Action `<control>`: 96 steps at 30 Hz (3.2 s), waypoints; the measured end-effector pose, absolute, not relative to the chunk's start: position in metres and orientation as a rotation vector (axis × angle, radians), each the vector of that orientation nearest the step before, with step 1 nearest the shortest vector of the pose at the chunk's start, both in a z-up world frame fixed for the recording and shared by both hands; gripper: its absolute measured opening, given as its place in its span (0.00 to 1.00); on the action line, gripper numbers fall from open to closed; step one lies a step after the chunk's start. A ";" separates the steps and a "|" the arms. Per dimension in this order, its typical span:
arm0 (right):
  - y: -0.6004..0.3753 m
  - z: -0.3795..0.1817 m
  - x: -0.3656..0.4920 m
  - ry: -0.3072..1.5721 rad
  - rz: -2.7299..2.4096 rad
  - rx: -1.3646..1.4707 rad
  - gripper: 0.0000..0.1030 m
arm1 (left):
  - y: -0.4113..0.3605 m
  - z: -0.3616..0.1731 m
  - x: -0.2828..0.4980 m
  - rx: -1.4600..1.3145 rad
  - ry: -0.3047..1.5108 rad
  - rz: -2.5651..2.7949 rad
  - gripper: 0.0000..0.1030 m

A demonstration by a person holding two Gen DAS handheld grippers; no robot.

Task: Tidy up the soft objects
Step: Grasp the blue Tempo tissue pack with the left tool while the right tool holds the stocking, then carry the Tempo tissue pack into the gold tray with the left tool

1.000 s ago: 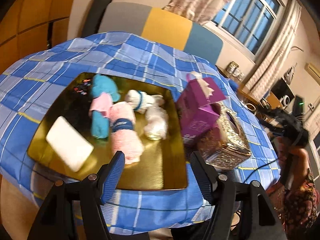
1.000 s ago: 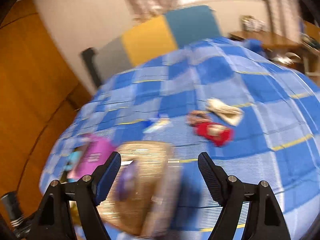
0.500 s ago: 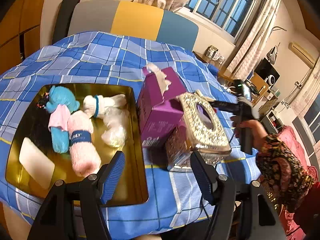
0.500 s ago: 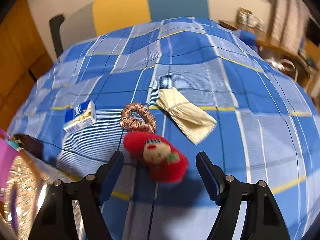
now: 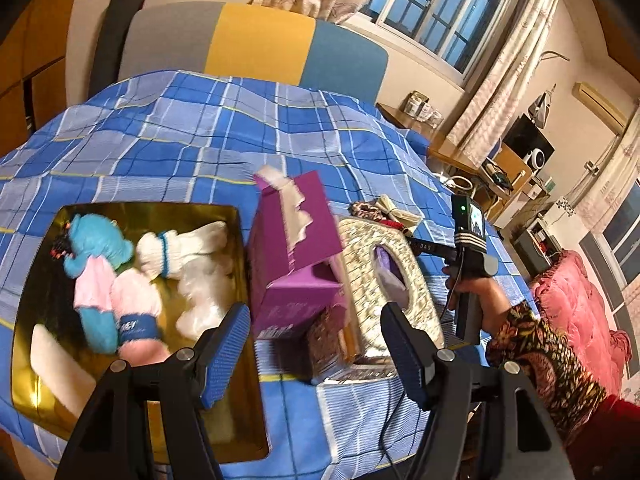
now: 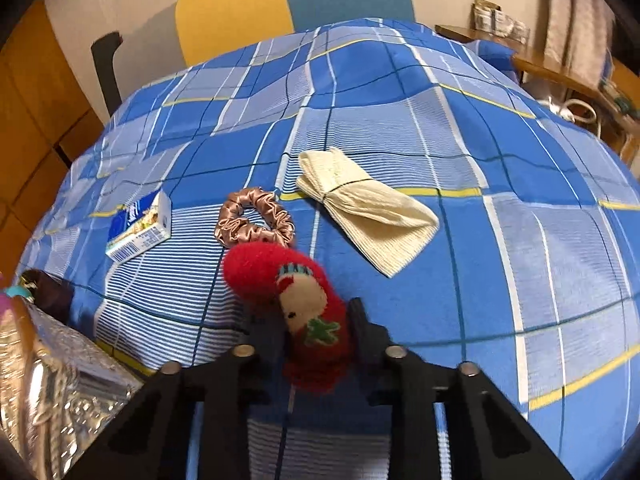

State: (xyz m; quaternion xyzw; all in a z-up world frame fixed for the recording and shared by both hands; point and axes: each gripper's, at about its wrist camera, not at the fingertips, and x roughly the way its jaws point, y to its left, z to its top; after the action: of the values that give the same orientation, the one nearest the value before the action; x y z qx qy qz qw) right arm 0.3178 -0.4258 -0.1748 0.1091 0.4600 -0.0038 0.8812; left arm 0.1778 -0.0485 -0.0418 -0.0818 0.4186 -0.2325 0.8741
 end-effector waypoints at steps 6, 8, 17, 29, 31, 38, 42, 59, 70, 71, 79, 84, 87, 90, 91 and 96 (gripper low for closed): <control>-0.435 -0.166 0.287 0.911 -0.004 0.312 0.24 | -0.075 -0.011 0.204 -0.122 0.861 -0.531 0.67; -0.435 -0.169 0.279 0.905 -0.020 0.309 0.24 | -0.088 0.001 0.220 -0.090 0.871 -0.533 0.67; -0.426 -0.185 0.271 0.856 -0.094 0.260 0.24 | -0.143 0.006 0.295 0.011 1.000 -0.535 0.67; -0.427 -0.186 0.269 0.834 -0.131 0.298 0.24 | -0.221 -0.036 0.402 0.322 1.175 -0.537 0.67; -0.425 -0.186 0.270 0.840 -0.135 0.290 0.24 | -0.233 -0.060 0.421 0.412 1.224 -0.513 0.67; -0.421 -0.185 0.274 0.863 -0.147 0.252 0.25 | -0.255 -0.115 0.448 0.500 1.343 -0.527 0.67; -0.422 -0.185 0.273 0.865 -0.148 0.260 0.26 | -0.265 -0.137 0.455 0.552 1.378 -0.525 0.67; -0.423 -0.185 0.275 0.881 -0.147 0.256 0.26 | -0.281 -0.175 0.468 0.782 1.389 -0.455 0.71; -0.422 -0.185 0.276 0.883 -0.147 0.256 0.27 | -0.294 -0.180 0.462 0.890 1.345 -0.438 0.60; -0.422 -0.185 0.276 0.884 -0.147 0.256 0.27 | -0.295 -0.179 0.459 0.909 1.339 -0.439 0.59; -0.423 -0.186 0.277 0.890 -0.143 0.261 0.27 | -0.284 -0.129 0.458 0.773 1.247 -0.409 0.58; -0.425 -0.186 0.277 0.891 -0.137 0.277 0.27 | -0.261 -0.082 0.447 0.652 1.177 -0.413 0.58; -0.425 -0.186 0.277 0.890 -0.136 0.282 0.27 | -0.238 -0.048 0.433 0.592 1.136 -0.421 0.58; -0.425 -0.186 0.277 0.891 -0.134 0.280 0.27 | -0.212 -0.028 0.430 0.551 1.100 -0.413 0.58; -0.425 -0.186 0.277 0.891 -0.133 0.280 0.27 | -0.203 -0.021 0.427 0.534 1.091 -0.410 0.58; -0.427 -0.186 0.276 0.892 -0.128 0.284 0.27 | -0.149 0.011 0.398 0.409 1.036 -0.398 0.58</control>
State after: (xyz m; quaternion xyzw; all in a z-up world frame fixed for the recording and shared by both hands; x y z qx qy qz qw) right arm 0.2761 -0.4269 -0.1860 0.1370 0.4297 -0.0617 0.8904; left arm 0.3982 -0.1495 0.0110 0.1926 0.4882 -0.1875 0.8303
